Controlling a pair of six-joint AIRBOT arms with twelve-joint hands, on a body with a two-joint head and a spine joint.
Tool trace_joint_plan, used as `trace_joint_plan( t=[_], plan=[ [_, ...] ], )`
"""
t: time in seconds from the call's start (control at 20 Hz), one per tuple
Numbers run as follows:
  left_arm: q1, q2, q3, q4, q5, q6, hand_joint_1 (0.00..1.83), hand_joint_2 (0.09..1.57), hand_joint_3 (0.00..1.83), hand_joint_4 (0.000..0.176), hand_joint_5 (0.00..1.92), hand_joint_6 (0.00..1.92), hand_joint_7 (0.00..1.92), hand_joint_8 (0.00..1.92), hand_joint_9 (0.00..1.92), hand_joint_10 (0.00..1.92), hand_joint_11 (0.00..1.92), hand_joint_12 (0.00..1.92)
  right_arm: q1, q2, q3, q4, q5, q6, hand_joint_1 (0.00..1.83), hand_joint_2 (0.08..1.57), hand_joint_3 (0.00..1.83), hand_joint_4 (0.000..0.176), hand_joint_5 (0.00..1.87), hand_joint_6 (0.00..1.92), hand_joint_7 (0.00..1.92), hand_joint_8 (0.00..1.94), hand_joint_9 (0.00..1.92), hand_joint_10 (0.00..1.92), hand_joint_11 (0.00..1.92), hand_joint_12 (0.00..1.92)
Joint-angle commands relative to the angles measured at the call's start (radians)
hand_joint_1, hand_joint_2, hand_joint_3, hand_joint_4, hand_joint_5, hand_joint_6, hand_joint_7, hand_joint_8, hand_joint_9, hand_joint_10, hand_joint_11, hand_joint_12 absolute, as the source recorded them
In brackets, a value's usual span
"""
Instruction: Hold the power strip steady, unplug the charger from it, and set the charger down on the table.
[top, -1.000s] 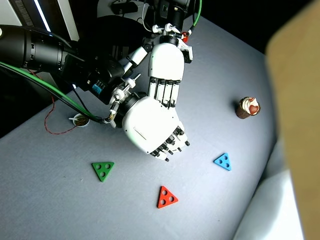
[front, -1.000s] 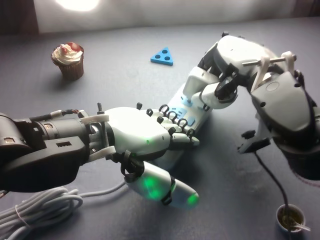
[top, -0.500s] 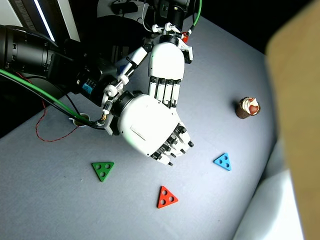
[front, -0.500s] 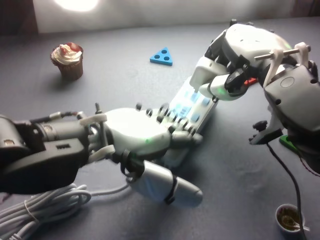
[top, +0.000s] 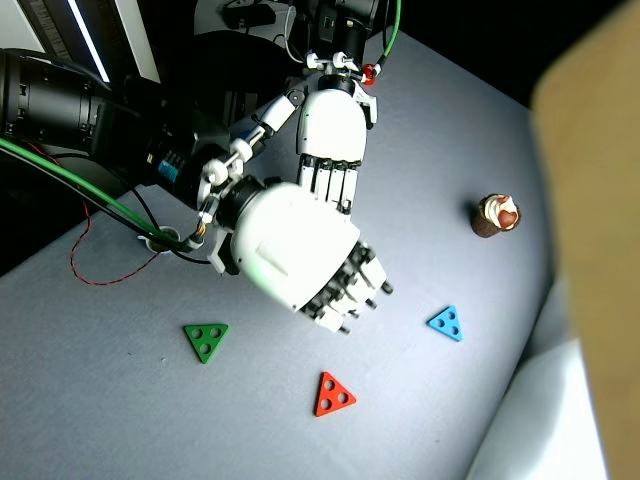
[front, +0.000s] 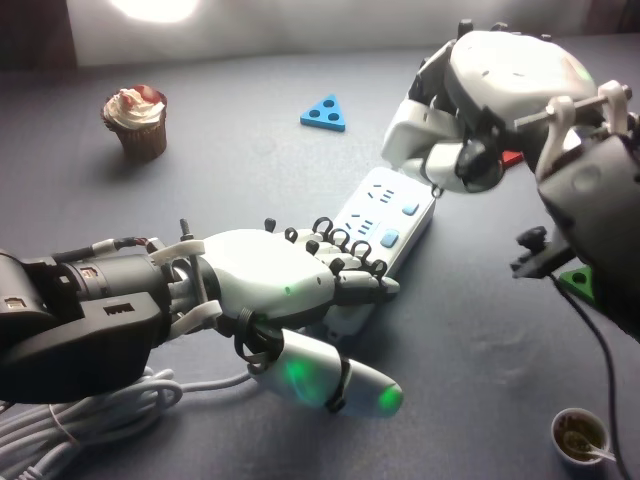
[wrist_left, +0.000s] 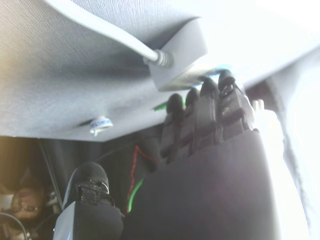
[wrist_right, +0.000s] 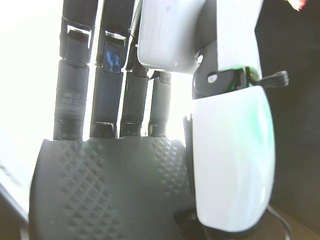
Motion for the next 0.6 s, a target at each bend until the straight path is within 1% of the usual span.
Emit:
trace_joint_plan(
  t=[0.0, 0.05, 0.1, 0.15, 0.2, 0.25, 0.3, 0.35, 0.4, 0.45, 0.55],
  plan=[
    [0.000, 0.004, 0.003, -0.008, -0.003, -0.005, 0.01, 1.05, 0.00, 0.000, 0.16, 0.00, 0.17, 0.00, 0.14, 0.00, 0.07, 0.09, -0.002, 0.021, -0.006, -0.085, 0.077, -0.018, 1.25, 1.05, 0.00, 0.017, 1.05, 0.85, 1.20, 0.62, 1.25, 0.01, 1.01, 0.55],
    [-0.002, 0.004, 0.003, -0.008, -0.002, -0.005, 0.02, 1.04, 0.00, 0.000, 0.17, 0.00, 0.17, 0.00, 0.15, 0.01, 0.08, 0.09, -0.011, 0.026, -0.013, -0.098, 0.076, -0.042, 1.25, 1.05, 0.00, 0.020, 1.06, 0.84, 1.20, 0.63, 1.25, 0.01, 1.01, 0.55],
    [-0.005, 0.004, 0.002, -0.008, 0.002, -0.004, 0.02, 1.04, 0.00, 0.000, 0.16, 0.00, 0.16, 0.00, 0.13, 0.00, 0.08, 0.09, -0.021, 0.036, -0.023, -0.106, 0.060, -0.119, 1.25, 1.05, 0.00, 0.021, 1.06, 0.83, 1.20, 0.63, 1.25, 0.01, 1.01, 0.54],
    [-0.006, 0.004, 0.002, -0.008, 0.002, -0.004, 0.00, 1.05, 0.00, 0.000, 0.16, 0.00, 0.16, 0.00, 0.12, 0.00, 0.07, 0.09, -0.026, 0.041, -0.029, -0.110, 0.026, -0.171, 1.25, 1.05, 0.00, 0.022, 1.07, 0.81, 1.19, 0.65, 1.25, 0.01, 1.00, 0.54],
    [-0.008, 0.003, 0.002, -0.008, 0.002, -0.002, 0.00, 1.05, 0.00, 0.000, 0.15, 0.00, 0.14, 0.00, 0.11, 0.00, 0.06, 0.08, -0.032, 0.046, -0.036, -0.122, -0.010, -0.222, 1.25, 1.05, 0.00, 0.017, 1.06, 0.83, 1.20, 0.64, 1.25, 0.01, 1.01, 0.54],
    [-0.009, 0.003, 0.003, -0.008, 0.002, -0.001, 0.00, 1.05, 0.00, 0.000, 0.15, 0.00, 0.14, 0.00, 0.11, 0.00, 0.06, 0.08, -0.044, 0.057, -0.043, -0.153, -0.034, -0.256, 1.24, 1.07, 0.00, 0.015, 1.02, 0.89, 1.15, 0.73, 1.23, 0.01, 0.98, 0.55],
    [-0.011, 0.003, 0.003, -0.008, 0.002, 0.001, 0.00, 1.05, 0.00, 0.000, 0.15, 0.00, 0.14, 0.00, 0.12, 0.00, 0.06, 0.08, -0.061, 0.072, -0.047, -0.211, -0.056, -0.268, 1.25, 1.06, 0.00, 0.014, 1.04, 0.86, 1.17, 0.69, 1.24, 0.01, 1.00, 0.55],
    [-0.012, 0.004, 0.003, -0.008, 0.002, 0.002, 0.00, 1.05, 0.00, 0.000, 0.15, 0.00, 0.14, 0.00, 0.11, 0.00, 0.06, 0.08, -0.080, 0.085, -0.050, -0.284, -0.070, -0.269, 1.25, 1.06, 0.00, 0.021, 1.06, 0.83, 1.17, 0.70, 1.24, 0.00, 1.00, 0.55],
    [-0.014, 0.004, 0.003, -0.008, 0.002, 0.002, 0.00, 1.05, 0.00, 0.000, 0.15, 0.00, 0.15, 0.00, 0.12, 0.00, 0.07, 0.08, -0.098, 0.096, -0.052, -0.359, -0.091, -0.269, 1.36, 1.05, 0.00, 0.000, 1.04, 0.82, 1.14, 0.65, 1.11, 0.76, 0.99, 0.55],
    [-0.018, 0.004, 0.003, -0.008, 0.002, 0.004, 0.00, 1.05, 0.00, 0.000, 0.15, 0.00, 0.15, 0.00, 0.12, 0.00, 0.07, 0.08, -0.114, 0.104, -0.052, -0.440, -0.108, -0.269, 1.38, 1.06, 0.00, 0.000, 1.02, 0.85, 1.12, 0.67, 1.08, 0.94, 1.00, 0.56],
    [-0.023, 0.004, 0.003, -0.008, 0.002, 0.004, 0.01, 1.05, 0.00, 0.000, 0.15, 0.00, 0.15, 0.00, 0.12, 0.00, 0.06, 0.08, -0.127, 0.106, -0.047, -0.489, -0.119, -0.269, 1.39, 1.06, 0.00, 0.000, 1.01, 0.87, 1.12, 0.65, 1.07, 0.98, 1.00, 0.56]
  ],
)
